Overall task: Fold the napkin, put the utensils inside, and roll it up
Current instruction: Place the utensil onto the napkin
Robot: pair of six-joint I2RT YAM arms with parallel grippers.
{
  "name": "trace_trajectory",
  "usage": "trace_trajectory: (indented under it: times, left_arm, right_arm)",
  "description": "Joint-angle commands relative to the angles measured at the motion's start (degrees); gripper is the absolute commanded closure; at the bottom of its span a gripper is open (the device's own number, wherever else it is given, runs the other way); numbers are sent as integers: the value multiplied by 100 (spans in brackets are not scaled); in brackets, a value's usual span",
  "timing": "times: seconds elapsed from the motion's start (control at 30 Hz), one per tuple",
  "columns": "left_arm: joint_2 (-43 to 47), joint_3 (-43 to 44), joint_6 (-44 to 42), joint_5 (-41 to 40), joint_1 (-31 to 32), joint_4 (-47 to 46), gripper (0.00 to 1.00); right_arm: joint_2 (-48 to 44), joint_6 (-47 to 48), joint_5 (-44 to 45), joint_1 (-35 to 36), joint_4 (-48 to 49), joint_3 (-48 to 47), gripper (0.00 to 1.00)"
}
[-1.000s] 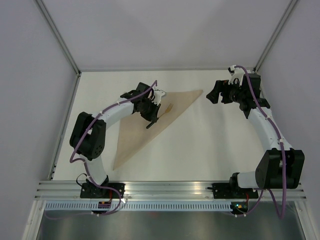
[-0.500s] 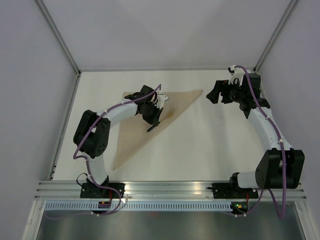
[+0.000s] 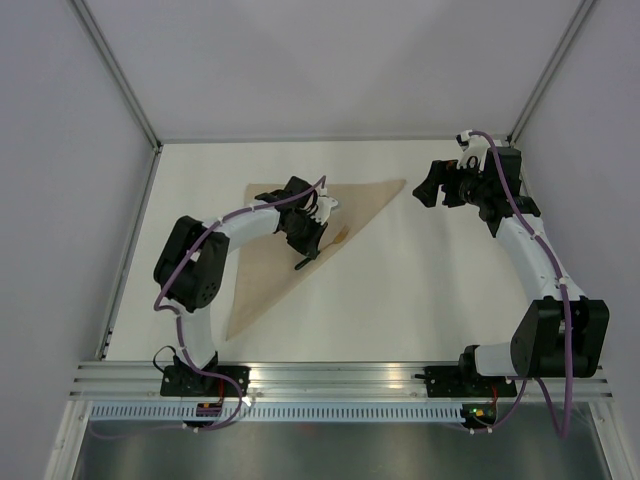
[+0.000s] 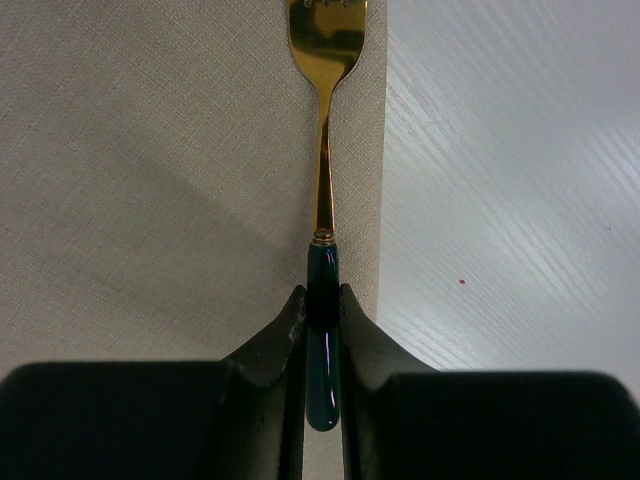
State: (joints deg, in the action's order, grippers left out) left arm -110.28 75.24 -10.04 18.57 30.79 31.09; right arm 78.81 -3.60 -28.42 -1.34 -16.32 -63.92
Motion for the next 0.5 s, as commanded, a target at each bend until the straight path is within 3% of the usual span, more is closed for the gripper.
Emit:
trace_trajectory:
  times: [0.0,0.47]
  left_arm:
    - [-46,8,-165,33,42,-191,98]
    - [-152,8,-121,-20,50,-191,98]
  right_arm:
    - [-111,-18,48,20,93,-94,6]
    - [-93,-10,48,20,85,-94,6]
